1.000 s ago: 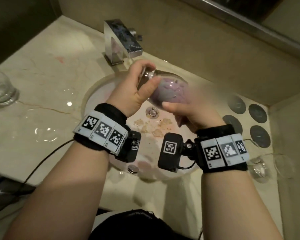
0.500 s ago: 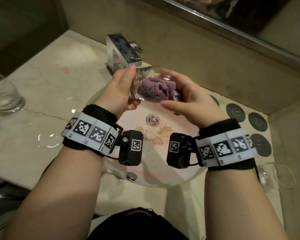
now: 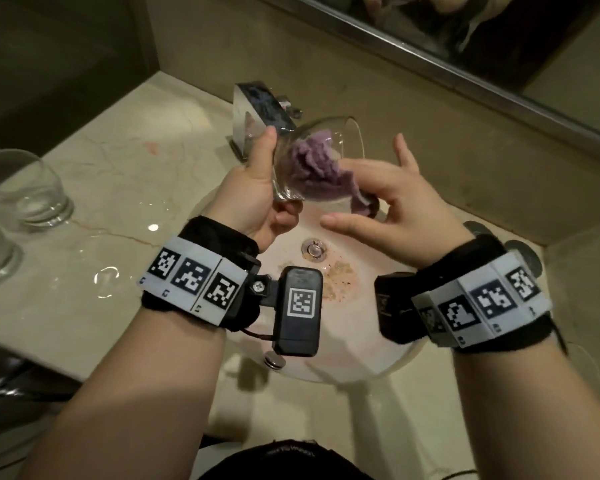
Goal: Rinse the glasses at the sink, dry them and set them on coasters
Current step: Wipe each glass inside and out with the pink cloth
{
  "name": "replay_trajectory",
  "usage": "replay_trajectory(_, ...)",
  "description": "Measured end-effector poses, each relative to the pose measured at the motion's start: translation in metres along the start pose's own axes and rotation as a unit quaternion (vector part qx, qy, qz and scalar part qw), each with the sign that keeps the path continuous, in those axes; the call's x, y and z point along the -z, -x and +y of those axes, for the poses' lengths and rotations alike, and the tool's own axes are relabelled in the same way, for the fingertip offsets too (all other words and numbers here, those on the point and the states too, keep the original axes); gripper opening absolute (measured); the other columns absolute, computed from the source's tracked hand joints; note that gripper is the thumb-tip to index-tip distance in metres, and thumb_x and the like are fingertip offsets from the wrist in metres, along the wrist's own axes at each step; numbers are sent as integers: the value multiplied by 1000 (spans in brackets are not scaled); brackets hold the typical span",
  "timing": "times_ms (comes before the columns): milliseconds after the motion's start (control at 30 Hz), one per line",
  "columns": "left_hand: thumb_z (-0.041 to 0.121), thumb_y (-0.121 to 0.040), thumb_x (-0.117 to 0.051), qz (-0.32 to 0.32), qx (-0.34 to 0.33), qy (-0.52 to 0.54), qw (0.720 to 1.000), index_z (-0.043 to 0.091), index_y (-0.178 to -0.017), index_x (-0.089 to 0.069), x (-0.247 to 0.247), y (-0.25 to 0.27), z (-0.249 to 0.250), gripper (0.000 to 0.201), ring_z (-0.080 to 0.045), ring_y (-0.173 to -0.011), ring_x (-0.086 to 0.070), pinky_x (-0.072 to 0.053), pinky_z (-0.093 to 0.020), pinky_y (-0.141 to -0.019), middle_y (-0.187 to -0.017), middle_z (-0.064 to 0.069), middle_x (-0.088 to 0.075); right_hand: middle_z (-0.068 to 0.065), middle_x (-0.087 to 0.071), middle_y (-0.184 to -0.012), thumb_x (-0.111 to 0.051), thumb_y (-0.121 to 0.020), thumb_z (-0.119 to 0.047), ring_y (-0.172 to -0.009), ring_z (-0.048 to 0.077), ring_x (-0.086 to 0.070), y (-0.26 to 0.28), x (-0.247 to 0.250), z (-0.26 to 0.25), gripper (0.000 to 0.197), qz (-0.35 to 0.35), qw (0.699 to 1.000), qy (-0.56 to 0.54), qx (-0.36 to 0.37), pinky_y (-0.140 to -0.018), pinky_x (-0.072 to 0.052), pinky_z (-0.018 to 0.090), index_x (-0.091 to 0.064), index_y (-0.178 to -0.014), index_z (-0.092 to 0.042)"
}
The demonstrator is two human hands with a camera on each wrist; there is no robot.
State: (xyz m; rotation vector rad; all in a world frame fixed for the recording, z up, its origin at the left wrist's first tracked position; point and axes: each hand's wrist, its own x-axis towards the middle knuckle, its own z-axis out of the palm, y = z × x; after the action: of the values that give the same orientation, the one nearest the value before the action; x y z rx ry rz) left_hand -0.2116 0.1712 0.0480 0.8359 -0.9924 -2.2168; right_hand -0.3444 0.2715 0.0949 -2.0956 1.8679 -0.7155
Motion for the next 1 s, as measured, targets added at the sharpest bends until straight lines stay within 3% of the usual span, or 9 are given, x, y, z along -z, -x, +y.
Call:
replay_trajectory(100,54,-94,-39,26,-17,-8,999,3,-123,-48,-4,5,5,59,-9,-44,-41,-29,-16,-34,-74,-7,-51,-32,-55,-101,-47,-73,-65,-105,-10,-49,-8,12,5,53,-49,998,36,4,-114,13,54,-50,-120,-42)
replay_trajectory(200,52,-95,-37,20,-29,-66,997,4,-121,-47,-7,6,12,56,-9,-46,-41,-30,-17,-34,-75,-7,-48,-23,-62,-79,-46,-78,-61,-93,-4,-57,-10,15,6,58,-36,992,112,56,-112,13,57,-63,-118,-23)
replay_trajectory(300,51,-94,-34,-16,-22,-120,992,5,-110,-46,-10,6,16,50,-9,-47,-42,-31,-18,-35,-74,-6,-46,-11,-69,-89,-40,-79,-67,-107,14,-54,-10,14,5,56,0,980,190,50,-111,-3,47,-71,-97,-25)
replay_trajectory(367,50,-95,-32,-43,-18,-113,992,6,-97,-49,-13,6,17,47,-10,-47,-42,-31,-18,-35,-68,-4,-46,-14,-62,-81,-41,-76,-70,-101,10,-39,-8,16,2,55,25,986,160,23,-95,-16,33,-71,-87,-25)
replay_trajectory(433,48,-96,-29,-69,-17,-91,993,8,-87,-51,-16,6,21,47,-11,-47,-40,-30,-16,-34,-62,-3,-45,-21,-55,-80,-48,-76,-65,-92,4,-33,-5,21,-2,42,74,993,94,8,-85,-21,32,-67,-89,-31)
replay_trajectory(567,45,-95,-27,-93,-10,-60,994,6,-94,-52,-19,3,31,47,-9,-45,-37,-27,-15,-31,-66,-4,-46,-35,-50,-106,-59,-78,-55,-99,-16,-46,1,27,0,41,150,988,7,36,-103,-27,41,-55,-116,-43)
replay_trajectory(733,48,-97,-24,-140,17,-54,988,4,-94,-55,-25,6,28,54,-7,-39,-37,-25,-11,-31,-69,-8,-46,-30,-48,-121,-58,-78,-60,-120,-7,-45,-5,32,0,56,53,995,33,77,-116,5,54,-46,-127,-37)
replay_trajectory(867,49,-97,-24,-141,8,-74,987,4,-105,-52,-25,5,32,54,-8,-42,-39,-28,-11,-32,-66,-7,-45,-26,-48,-120,-59,-80,-58,-119,-8,-45,-5,43,4,51,94,987,67,116,-114,-9,52,-49,-124,-33)
replay_trajectory(1000,47,-97,-23,-141,17,-76,987,3,-96,-53,-28,4,36,54,-7,-41,-37,-26,-9,-31,-65,-6,-46,-14,-49,-128,-58,-78,-61,-122,2,-46,1,40,9,68,81,985,86,122,-113,-15,50,-43,-133,-25)
